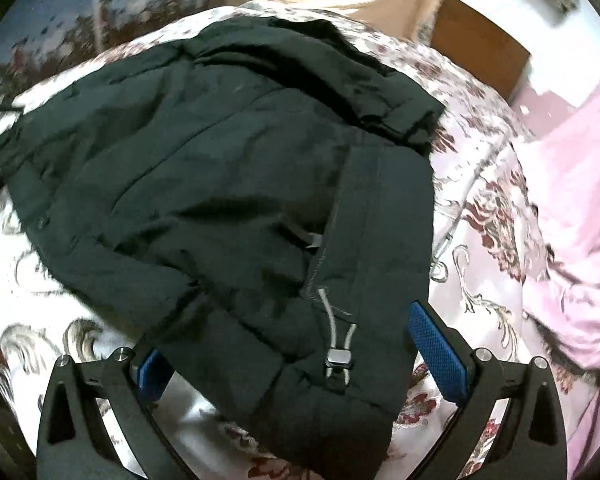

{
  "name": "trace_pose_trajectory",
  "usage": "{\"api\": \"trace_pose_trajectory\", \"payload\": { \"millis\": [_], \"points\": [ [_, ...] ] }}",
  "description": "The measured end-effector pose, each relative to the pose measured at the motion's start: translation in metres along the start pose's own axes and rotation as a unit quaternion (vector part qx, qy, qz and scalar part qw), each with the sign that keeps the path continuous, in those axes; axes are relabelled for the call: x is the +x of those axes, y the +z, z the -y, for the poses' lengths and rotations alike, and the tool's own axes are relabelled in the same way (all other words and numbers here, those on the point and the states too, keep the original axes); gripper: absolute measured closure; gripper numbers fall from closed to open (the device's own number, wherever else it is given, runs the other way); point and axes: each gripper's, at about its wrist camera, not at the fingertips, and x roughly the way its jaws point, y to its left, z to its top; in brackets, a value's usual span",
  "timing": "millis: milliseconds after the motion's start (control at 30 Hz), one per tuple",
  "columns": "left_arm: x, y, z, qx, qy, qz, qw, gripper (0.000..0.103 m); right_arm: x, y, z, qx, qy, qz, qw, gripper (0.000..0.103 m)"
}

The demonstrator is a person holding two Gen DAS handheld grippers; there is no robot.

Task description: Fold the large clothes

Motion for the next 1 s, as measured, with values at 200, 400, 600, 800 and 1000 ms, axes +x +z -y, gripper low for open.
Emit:
{"api": "trace_pose_trajectory", "payload": {
  "millis": [200,400,600,800,1000],
  "points": [
    [-0.011,-0.003,0.004,-0.001,0.066,0.039,0.997,0.0,-0.004,-0.01,-0.033,-0.137,0.033,-0.032,0.99,0.002],
    [-0.017,-0.002,0.009,0.013,0.09,0.06,0.994,0.001,0.0,-0.003,-0.043,-0.162,0.008,-0.023,0.987,0.001],
    [-0.02,-0.002,0.012,0.024,0.091,0.076,0.9926,0.009,-0.007,-0.006,-0.046,-0.137,0.003,-0.001,0.991,0.023],
    [-0.022,-0.001,0.02,0.043,0.078,0.082,0.9927,0.026,-0.009,-0.007,-0.057,-0.174,-0.007,0.013,0.985,0.046],
    [-0.018,0.0,0.024,0.055,0.057,0.077,0.9939,0.056,0.0,-0.005,-0.044,-0.116,0.003,-0.001,0.993,0.059]
  ]
}}
